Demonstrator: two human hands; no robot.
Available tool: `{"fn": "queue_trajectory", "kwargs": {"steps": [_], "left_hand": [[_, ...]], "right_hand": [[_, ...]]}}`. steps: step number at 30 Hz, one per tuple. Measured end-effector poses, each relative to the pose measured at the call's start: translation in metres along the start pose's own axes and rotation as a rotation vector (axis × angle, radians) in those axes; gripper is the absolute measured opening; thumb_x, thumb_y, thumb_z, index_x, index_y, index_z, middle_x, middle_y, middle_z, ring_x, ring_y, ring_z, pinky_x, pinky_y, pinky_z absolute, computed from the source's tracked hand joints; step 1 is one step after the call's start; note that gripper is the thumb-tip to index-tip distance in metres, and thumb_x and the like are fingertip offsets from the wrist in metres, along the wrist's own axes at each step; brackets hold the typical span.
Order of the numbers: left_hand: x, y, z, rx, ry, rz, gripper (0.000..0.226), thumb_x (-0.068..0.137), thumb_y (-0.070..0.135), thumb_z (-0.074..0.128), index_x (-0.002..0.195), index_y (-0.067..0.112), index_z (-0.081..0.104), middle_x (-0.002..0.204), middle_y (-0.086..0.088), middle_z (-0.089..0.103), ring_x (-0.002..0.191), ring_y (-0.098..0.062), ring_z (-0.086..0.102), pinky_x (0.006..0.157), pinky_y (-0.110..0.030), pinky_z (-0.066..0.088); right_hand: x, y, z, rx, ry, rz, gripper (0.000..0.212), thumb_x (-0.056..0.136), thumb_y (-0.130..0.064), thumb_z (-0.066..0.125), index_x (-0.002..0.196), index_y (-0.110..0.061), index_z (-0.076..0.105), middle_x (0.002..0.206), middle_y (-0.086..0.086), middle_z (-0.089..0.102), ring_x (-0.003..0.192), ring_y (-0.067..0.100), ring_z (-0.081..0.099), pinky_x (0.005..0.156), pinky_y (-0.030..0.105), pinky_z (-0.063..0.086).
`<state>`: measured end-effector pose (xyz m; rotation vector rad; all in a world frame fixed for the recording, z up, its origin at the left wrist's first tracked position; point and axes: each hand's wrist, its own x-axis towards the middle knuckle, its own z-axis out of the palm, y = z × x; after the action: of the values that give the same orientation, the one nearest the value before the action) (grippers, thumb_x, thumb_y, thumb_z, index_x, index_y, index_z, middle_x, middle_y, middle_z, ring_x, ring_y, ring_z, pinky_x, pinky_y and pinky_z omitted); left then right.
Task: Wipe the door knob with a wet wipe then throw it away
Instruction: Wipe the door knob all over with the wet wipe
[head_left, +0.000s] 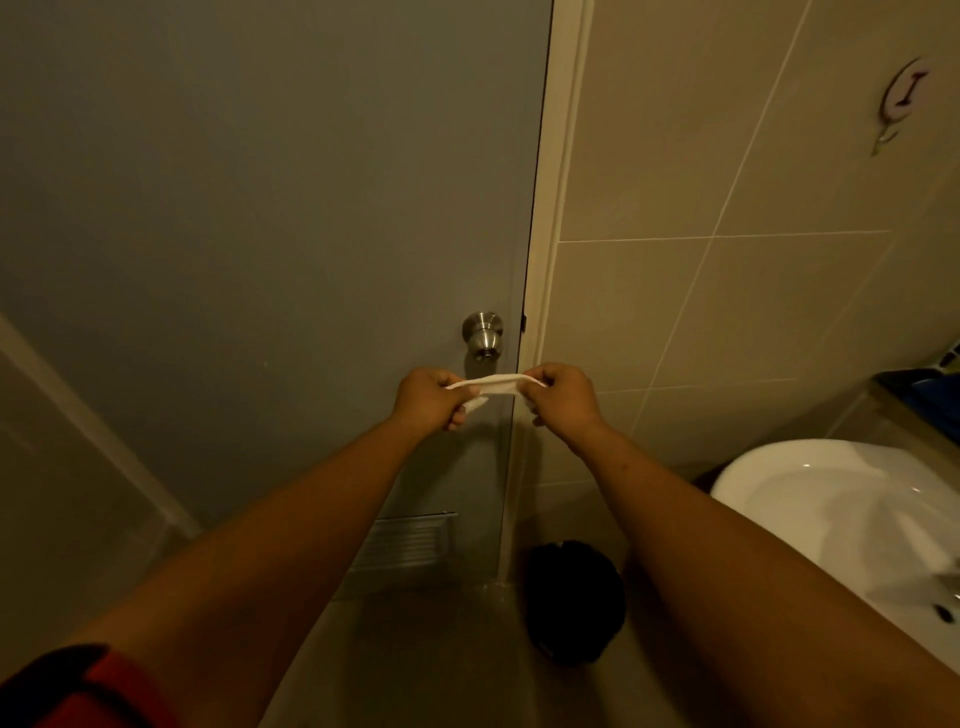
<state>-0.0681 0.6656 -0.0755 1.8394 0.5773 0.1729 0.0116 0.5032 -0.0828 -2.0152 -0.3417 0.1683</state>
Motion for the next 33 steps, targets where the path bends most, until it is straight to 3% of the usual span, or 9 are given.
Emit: {"fn": "queue_trajectory", "kwargs": {"steps": [3,7,13,17,20,23,26,30,33], "left_hand": [[0.006,0.001,-0.002,-0.006,0.033,-0.002,0.022,0.087,0.020,0.069,0.070,0.009,0.064,0.057,-0.011,0.058,0.045,-0.018,0.052,0.044,-0.025,0.049],[0.029,0.012,-0.005,0.053,0.167,0.074,0.023,0.088,0.026,0.067,0.084,0.003,0.073,0.068,-0.012,0.065,0.060,-0.023,0.060,0.063,-0.035,0.056],[0.063,0.034,-0.002,0.160,0.296,0.148,0.024,0.092,0.018,0.060,0.098,0.002,0.076,0.083,-0.007,0.066,0.080,-0.019,0.061,0.070,-0.026,0.044],[0.076,0.032,0.010,0.144,0.258,0.184,0.026,0.092,0.011,0.058,0.111,0.006,0.073,0.105,-0.010,0.073,0.094,-0.016,0.064,0.080,-0.021,0.043],[0.081,0.022,0.018,0.169,0.269,0.218,0.029,0.092,0.006,0.056,0.117,0.003,0.070,0.116,-0.014,0.071,0.103,-0.019,0.065,0.089,-0.020,0.043],[0.086,0.011,0.022,0.294,0.302,0.232,0.028,0.093,0.009,0.057,0.116,0.007,0.071,0.108,-0.012,0.071,0.098,-0.021,0.065,0.079,-0.007,0.041],[0.088,0.008,0.026,0.303,0.313,0.214,0.026,0.093,0.011,0.058,0.116,0.006,0.069,0.095,-0.005,0.055,0.080,-0.010,0.050,0.064,0.008,0.036],[0.086,0.009,0.027,0.295,0.323,0.235,0.028,0.093,0.006,0.057,0.118,0.008,0.069,0.101,-0.007,0.066,0.088,-0.013,0.059,0.078,-0.007,0.043],[0.084,0.006,0.024,0.227,0.289,0.159,0.029,0.089,0.000,0.057,0.113,0.005,0.072,0.099,-0.007,0.072,0.086,-0.016,0.064,0.073,-0.018,0.049]], "right_hand": [[0.009,-0.004,0.000,0.001,0.003,0.002,0.015,0.090,-0.014,0.062,0.098,-0.007,0.073,0.083,0.011,0.068,0.072,0.023,0.065,0.070,0.042,0.061],[0.037,-0.014,0.002,0.015,0.056,-0.025,0.013,0.086,-0.012,0.066,0.093,-0.008,0.075,0.084,0.012,0.072,0.080,0.029,0.069,0.079,0.047,0.060],[0.083,-0.024,0.006,-0.035,0.089,-0.069,0.021,0.087,-0.012,0.063,0.102,-0.007,0.076,0.097,0.015,0.076,0.085,0.024,0.068,0.077,0.031,0.052],[0.099,-0.015,0.014,-0.053,-0.062,-0.057,0.026,0.093,-0.017,0.054,0.109,-0.011,0.074,0.092,0.006,0.070,0.084,0.019,0.062,0.078,0.030,0.049],[0.102,-0.006,0.028,0.039,-0.136,-0.024,0.028,0.094,-0.025,0.050,0.098,-0.012,0.074,0.088,0.006,0.069,0.081,0.023,0.062,0.078,0.036,0.052],[0.103,0.001,0.033,0.259,-0.184,0.109,0.027,0.094,-0.026,0.050,0.103,-0.010,0.071,0.099,0.011,0.070,0.090,0.028,0.066,0.085,0.043,0.055],[0.105,0.005,0.034,0.389,-0.254,0.150,0.029,0.093,-0.021,0.051,0.113,-0.007,0.066,0.103,0.009,0.067,0.092,0.025,0.064,0.089,0.046,0.054],[0.100,0.008,0.040,0.353,-0.245,0.130,0.018,0.093,-0.024,0.050,0.104,-0.019,0.064,0.112,0.010,0.064,0.104,0.029,0.063,0.094,0.047,0.054],[0.098,0.004,0.042,0.199,-0.180,-0.033,0.025,0.099,-0.025,0.044,0.117,-0.015,0.060,0.115,0.008,0.061,0.105,0.025,0.060,0.092,0.040,0.053]]}}
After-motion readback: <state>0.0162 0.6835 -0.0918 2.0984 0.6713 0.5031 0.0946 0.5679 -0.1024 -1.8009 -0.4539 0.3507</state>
